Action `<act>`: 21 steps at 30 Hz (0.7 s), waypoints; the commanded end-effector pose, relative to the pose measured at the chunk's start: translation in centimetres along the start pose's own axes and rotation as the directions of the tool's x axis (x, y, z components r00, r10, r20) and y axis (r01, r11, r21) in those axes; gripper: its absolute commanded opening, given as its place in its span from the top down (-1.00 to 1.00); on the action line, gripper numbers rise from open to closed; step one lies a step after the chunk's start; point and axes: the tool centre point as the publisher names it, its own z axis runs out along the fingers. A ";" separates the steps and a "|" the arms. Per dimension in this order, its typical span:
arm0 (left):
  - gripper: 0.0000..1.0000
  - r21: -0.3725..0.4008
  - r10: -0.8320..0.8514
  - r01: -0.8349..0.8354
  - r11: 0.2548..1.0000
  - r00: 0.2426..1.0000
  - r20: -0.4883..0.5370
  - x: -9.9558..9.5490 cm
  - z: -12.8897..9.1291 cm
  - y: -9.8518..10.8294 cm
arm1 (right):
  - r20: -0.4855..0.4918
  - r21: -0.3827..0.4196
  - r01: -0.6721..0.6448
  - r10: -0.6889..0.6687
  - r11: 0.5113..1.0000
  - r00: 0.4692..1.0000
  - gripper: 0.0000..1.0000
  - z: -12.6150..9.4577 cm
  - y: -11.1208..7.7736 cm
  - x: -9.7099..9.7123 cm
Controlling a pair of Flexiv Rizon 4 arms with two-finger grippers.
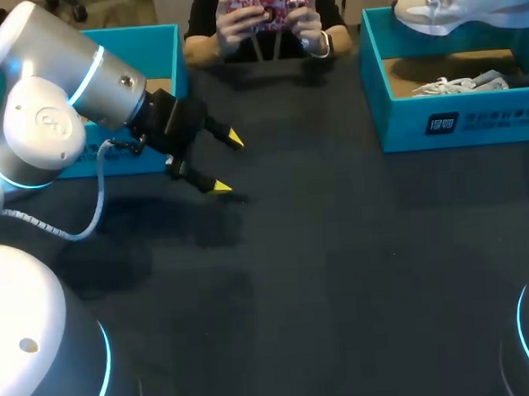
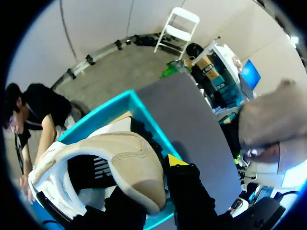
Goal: Take the shoe out of the shoebox, open the shoe tongue, remove and reinsert the insole, then place the shoe into the shoebox
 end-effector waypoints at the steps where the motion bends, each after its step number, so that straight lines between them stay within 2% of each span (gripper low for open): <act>1: -1.00 -0.003 0.000 0.000 1.000 1.000 0.000 0.0 0.0 0.0 | -0.024 -0.004 0.027 -0.027 1.000 0.999 1.00 0.6 -1.1 -0.2; 12: -1.00 -0.003 0.000 0.000 1.000 1.000 0.000 0.0 0.0 0.0 | -0.036 -0.011 0.112 -0.112 0.994 0.993 1.00 1.2 -2.5 -0.5; 21: -1.00 -0.003 0.000 0.000 1.000 1.000 0.000 0.0 0.0 0.0 | -0.028 0.002 0.130 -0.130 0.991 0.991 1.00 3.8 -2.9 0.8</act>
